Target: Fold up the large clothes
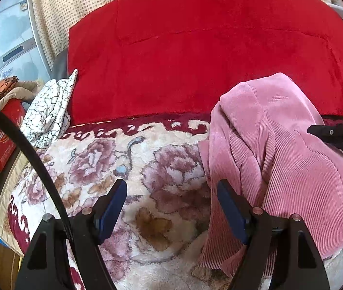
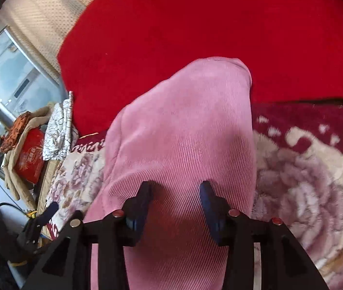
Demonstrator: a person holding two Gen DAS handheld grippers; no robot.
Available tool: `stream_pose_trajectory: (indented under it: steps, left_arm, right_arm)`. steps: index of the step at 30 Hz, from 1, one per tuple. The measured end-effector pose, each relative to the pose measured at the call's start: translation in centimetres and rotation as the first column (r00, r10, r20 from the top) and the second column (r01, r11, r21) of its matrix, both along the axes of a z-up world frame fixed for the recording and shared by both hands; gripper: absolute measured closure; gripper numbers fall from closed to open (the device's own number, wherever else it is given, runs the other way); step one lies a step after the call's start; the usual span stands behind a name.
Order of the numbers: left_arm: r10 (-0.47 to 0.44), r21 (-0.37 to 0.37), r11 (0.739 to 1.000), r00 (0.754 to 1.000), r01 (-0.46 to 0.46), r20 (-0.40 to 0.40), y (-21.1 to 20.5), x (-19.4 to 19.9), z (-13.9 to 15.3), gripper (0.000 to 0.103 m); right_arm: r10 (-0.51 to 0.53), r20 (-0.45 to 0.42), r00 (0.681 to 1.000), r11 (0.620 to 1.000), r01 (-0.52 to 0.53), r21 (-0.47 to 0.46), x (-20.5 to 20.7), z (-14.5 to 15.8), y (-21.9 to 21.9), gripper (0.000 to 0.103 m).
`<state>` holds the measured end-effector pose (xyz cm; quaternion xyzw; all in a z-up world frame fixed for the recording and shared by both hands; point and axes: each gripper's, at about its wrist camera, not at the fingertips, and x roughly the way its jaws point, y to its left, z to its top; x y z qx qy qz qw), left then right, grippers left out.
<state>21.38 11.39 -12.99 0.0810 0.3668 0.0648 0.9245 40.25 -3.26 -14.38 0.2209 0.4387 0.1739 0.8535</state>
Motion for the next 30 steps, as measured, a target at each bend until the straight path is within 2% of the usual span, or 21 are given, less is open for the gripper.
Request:
stream_pose_trajectory:
  steps: [6,9,13,16,18,22,24,28,30]
  left_arm:
    - [-0.016,0.005,1.000,1.000,0.016,0.011,-0.3,-0.4,0.2,0.026]
    - [-0.021,0.014,1.000,1.000,0.020,0.022,-0.4,-0.8,0.4,0.026]
    - [-0.023,0.012,1.000,0.999,0.023,0.029,-0.5,-1.2,0.7,0.026]
    - [-0.023,0.019,1.000,0.999,0.022,0.033,-0.7,-1.4,0.8,0.026]
    - [-0.025,0.025,0.999,0.999,0.024,0.028,-0.8,-1.4,0.6,0.026]
    - [-0.020,0.049,0.999,1.000,0.021,-0.019,-1.2,-0.8,-0.6,0.026]
    - [-0.021,0.047,0.999,0.999,0.022,-0.026,-1.1,-0.7,-0.9,0.026]
    - [-0.027,-0.028,0.999,0.999,0.026,-0.021,-0.4,-0.9,-0.2,0.026]
    - [-0.024,-0.049,0.999,1.000,0.024,-0.006,-0.2,-1.1,0.3,0.024]
  right_arm:
    - [-0.003,0.035,0.999,1.000,0.003,0.001,-2.0,1.6,-0.9,0.055]
    - [-0.002,0.062,0.998,1.000,0.001,0.028,-4.7,2.7,-1.9,0.050]
    - [0.011,0.098,0.995,1.000,-0.011,0.000,-9.3,3.4,-2.1,0.050]
    - [0.008,0.099,0.995,1.000,-0.007,-0.017,-11.2,2.9,-2.0,0.050]
    - [0.011,0.101,0.995,1.000,-0.008,-0.028,-11.6,2.4,-1.7,0.050]
    - [0.022,0.040,0.999,0.998,-0.025,0.062,-10.1,0.0,-1.2,0.046]
    - [0.024,0.048,0.999,0.998,-0.027,0.055,-10.3,0.0,-1.1,0.046]
    - [0.017,0.038,0.999,0.998,-0.020,0.064,-10.9,0.9,-1.8,0.044]
    - [0.015,0.054,0.998,0.996,-0.020,0.089,-11.6,1.6,-2.6,0.036]
